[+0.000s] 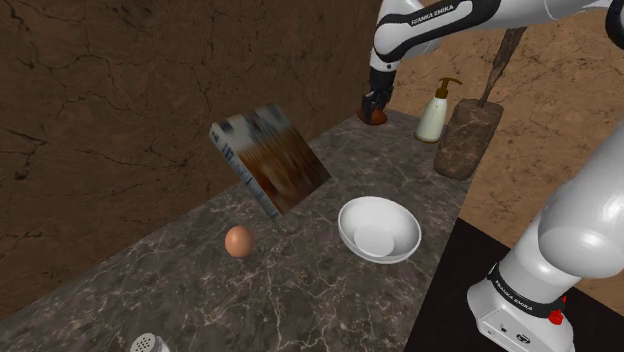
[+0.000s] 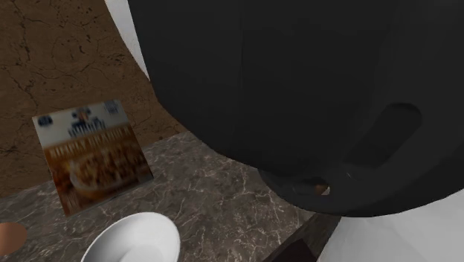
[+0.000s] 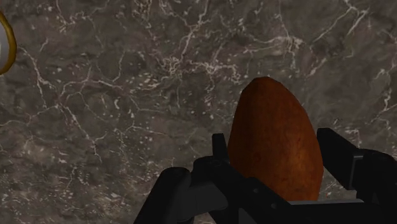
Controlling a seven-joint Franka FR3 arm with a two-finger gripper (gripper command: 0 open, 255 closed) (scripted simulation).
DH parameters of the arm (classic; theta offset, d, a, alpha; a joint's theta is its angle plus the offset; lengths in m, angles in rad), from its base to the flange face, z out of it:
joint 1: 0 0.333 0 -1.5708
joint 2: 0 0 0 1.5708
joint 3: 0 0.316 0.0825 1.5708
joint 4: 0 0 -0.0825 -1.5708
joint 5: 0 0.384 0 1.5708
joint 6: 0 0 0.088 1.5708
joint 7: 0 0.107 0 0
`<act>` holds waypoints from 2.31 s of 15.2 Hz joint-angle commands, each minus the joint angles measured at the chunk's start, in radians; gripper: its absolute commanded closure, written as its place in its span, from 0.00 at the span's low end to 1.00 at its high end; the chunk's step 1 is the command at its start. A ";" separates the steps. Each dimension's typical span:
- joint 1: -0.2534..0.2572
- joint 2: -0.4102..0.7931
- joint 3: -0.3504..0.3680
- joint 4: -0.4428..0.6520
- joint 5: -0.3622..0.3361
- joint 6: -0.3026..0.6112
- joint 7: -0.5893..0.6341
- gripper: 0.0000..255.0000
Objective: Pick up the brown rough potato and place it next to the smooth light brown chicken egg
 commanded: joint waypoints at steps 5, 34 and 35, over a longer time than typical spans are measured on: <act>0.062 -0.109 0.075 -0.117 -0.024 0.002 0.150 1.00; 0.357 -0.114 0.523 -0.102 0.014 -0.065 0.871 1.00; 0.367 -0.098 0.538 -0.085 0.010 -0.069 0.898 1.00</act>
